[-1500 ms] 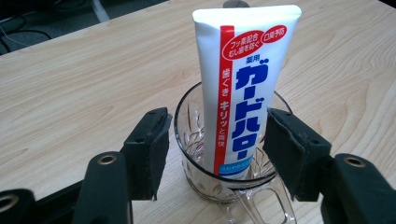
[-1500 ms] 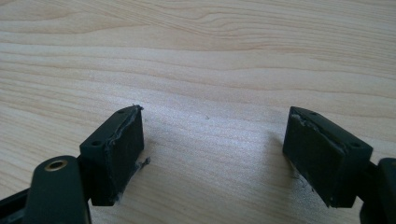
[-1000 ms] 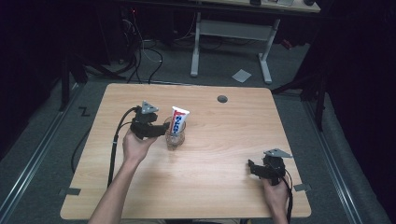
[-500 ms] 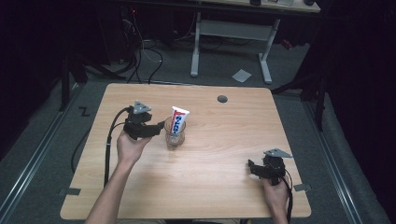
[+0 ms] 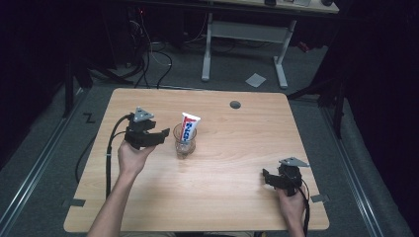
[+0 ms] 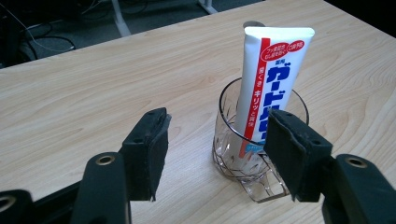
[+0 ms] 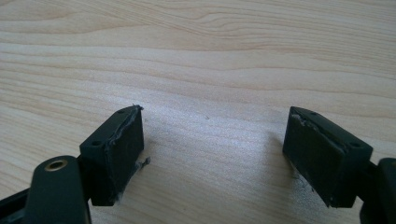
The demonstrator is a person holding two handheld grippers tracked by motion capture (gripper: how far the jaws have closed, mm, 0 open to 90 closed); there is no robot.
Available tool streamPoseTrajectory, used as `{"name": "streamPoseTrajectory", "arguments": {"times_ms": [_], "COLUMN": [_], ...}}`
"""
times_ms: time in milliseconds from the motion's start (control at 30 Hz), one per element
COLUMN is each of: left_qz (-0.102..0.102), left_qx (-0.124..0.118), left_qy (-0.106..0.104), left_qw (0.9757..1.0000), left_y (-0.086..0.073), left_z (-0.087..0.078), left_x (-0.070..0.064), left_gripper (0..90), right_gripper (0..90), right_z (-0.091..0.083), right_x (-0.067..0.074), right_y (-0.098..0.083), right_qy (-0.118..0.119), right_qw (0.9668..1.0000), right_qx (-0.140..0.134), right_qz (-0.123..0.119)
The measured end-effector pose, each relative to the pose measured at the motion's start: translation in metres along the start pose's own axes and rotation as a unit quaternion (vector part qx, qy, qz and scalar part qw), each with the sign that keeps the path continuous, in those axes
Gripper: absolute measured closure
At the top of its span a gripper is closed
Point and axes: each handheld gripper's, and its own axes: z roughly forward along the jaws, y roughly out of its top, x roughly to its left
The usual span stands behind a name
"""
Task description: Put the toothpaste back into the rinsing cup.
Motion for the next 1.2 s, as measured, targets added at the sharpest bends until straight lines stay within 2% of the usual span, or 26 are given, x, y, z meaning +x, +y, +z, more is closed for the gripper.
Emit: {"name": "streamPoseTrajectory", "arguments": {"times_ms": [1200], "left_qz": [-0.019], "left_qx": [-0.011], "left_qy": [0.006], "left_qw": [0.9998], "left_y": [-0.018], "left_z": [-0.029], "left_x": [0.015], "left_gripper": [40.2], "right_gripper": [20.1], "right_z": [0.000], "right_x": [0.000], "right_y": [0.000], "right_qy": [0.000], "right_qw": [1.0000], "right_qx": [-0.001], "right_qz": [0.000]}}
